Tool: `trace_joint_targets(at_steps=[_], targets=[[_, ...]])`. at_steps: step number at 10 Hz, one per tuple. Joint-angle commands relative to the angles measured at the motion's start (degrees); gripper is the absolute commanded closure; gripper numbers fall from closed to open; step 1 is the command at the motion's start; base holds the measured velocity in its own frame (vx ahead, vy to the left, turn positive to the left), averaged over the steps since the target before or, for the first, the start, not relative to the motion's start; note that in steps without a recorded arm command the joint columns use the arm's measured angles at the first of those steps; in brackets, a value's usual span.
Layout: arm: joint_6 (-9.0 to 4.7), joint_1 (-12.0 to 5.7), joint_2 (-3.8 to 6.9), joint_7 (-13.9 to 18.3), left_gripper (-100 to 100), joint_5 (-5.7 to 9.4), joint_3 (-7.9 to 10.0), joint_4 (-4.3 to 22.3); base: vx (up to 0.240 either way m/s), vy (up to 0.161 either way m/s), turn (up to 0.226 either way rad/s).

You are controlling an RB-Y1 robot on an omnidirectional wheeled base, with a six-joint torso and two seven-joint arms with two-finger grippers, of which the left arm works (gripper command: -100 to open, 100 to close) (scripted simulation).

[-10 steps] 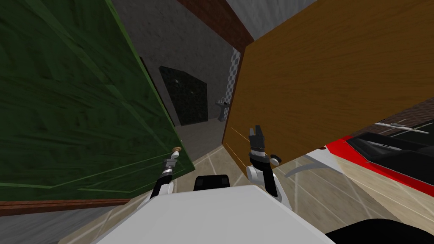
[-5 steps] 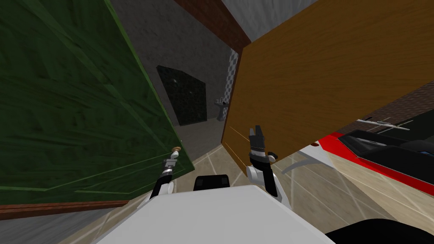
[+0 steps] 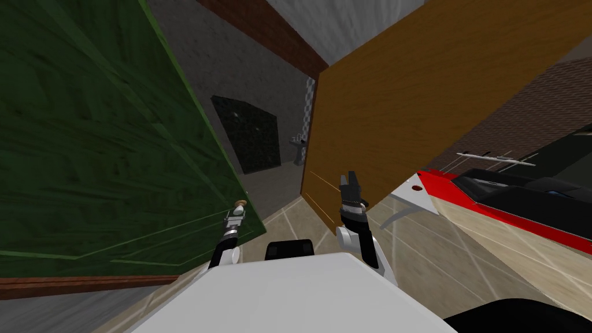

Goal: Pull the door open

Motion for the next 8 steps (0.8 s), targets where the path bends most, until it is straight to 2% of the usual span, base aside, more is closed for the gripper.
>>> trace_joint_targets(at_steps=[1,3,4,8], targets=[[0.04,0.24,-0.5,2.6,-100,1.2,-0.67,-1.0,-0.111,-0.043,-0.045],[0.07,0.6,-1.25,5.7,-100,2.97,-1.45,-2.3,-0.102,-0.033,-0.025],[0.07,0.6,-1.25,6.1,-100,2.97,-1.45,-2.3,-0.065,0.01,-0.015],[0.1,1.36,-2.82,13.1,-100,6.75,-3.1,-5.1,-0.083,0.017,-0.039]])
